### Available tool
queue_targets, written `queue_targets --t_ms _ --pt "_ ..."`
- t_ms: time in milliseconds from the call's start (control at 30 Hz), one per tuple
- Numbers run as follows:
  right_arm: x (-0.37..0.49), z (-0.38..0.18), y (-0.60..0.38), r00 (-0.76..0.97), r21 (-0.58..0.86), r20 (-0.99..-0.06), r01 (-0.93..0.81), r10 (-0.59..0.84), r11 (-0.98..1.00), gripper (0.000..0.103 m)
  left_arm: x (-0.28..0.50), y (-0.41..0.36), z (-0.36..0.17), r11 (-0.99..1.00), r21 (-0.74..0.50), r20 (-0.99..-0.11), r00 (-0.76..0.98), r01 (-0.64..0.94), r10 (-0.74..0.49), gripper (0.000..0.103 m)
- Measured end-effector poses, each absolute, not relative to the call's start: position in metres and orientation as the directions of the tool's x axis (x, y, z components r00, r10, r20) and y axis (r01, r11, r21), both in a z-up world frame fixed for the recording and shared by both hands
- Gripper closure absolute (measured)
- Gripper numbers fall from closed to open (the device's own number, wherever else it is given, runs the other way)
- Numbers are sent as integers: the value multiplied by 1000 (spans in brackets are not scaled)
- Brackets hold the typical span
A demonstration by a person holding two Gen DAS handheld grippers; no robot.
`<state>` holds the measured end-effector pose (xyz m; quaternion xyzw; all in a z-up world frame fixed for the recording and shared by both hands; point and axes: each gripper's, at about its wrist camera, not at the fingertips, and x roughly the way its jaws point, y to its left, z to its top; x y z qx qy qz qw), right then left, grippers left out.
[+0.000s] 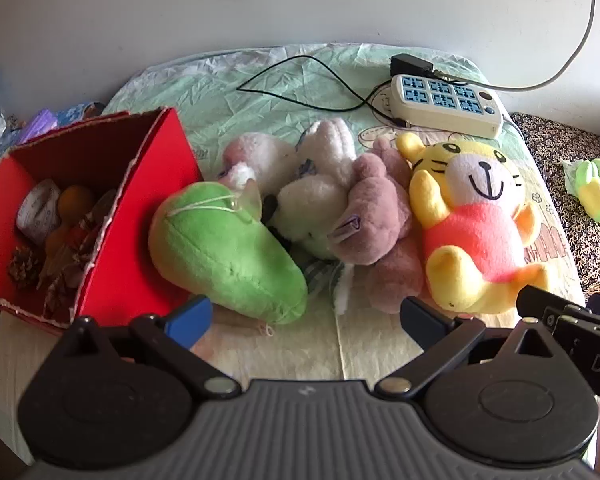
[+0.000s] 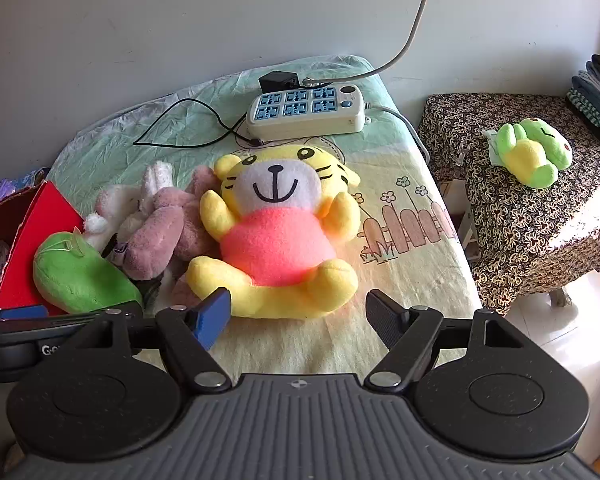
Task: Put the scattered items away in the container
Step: 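Move the right gripper to the yellow tiger plush's head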
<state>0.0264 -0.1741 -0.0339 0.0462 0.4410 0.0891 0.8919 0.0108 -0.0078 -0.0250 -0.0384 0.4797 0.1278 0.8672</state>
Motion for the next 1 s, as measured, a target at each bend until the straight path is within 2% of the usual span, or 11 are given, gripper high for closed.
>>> queue_targets --t_ms 533,1000 --pt "20 -30 -176 601 168 -771 -128 211 978 29 5 -13 -23 971 73 -830 526 -226 185 1" --pt "29 -48 -193 583 213 -776 -114 239 970 45 17 -26 -37 974 129 -847 491 -186 206 1"
